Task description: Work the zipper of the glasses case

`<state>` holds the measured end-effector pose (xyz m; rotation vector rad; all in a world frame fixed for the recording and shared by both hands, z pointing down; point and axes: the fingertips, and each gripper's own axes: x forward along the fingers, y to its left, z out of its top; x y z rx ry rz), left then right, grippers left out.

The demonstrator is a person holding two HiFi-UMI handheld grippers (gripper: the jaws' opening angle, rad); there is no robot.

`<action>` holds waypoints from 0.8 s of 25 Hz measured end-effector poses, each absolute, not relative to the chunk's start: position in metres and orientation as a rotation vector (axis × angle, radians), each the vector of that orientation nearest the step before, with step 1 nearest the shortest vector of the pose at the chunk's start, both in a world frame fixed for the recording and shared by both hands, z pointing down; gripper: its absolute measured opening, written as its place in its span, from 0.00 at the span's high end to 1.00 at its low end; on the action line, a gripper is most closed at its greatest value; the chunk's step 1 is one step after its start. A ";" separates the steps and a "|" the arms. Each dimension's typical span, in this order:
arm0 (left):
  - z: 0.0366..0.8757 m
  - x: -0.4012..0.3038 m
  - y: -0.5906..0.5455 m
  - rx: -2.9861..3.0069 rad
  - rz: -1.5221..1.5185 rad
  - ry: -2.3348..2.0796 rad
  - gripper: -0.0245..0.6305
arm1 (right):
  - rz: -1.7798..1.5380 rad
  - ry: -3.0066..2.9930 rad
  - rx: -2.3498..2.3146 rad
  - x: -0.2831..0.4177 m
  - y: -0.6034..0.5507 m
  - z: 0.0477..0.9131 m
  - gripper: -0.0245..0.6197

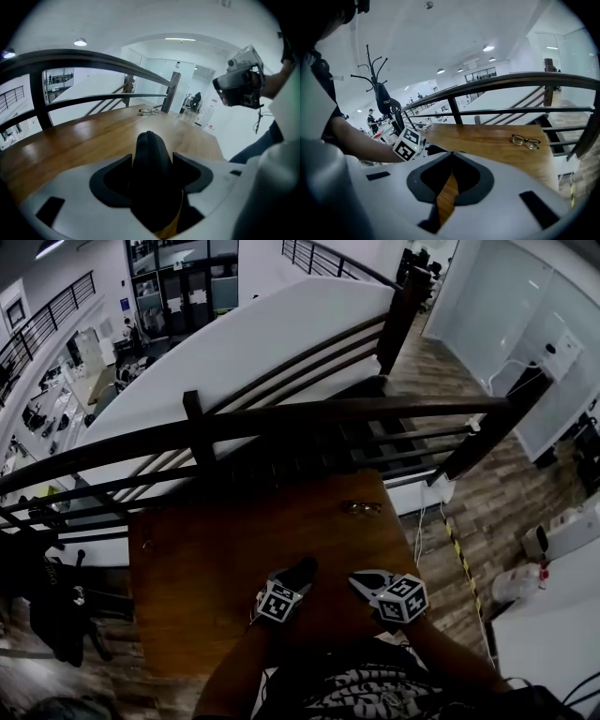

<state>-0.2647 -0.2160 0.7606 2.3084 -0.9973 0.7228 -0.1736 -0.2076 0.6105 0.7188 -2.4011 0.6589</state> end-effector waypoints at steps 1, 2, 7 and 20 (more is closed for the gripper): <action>0.768 -0.266 -0.213 2.286 0.743 -0.998 0.54 | 0.667 -2.405 0.733 -0.169 -0.206 0.610 0.96; 0.776 -0.268 -0.210 2.263 0.759 -1.001 0.54 | 0.676 -2.411 0.748 -0.166 -0.204 0.611 0.96; 0.784 -0.272 -0.204 2.216 0.748 -1.099 0.54 | 0.698 -2.455 0.714 -0.154 -0.196 0.610 0.96; 0.494 -0.276 -0.178 2.245 0.030 -1.903 0.74 | 0.277 -2.828 0.611 -0.118 -0.225 0.481 0.96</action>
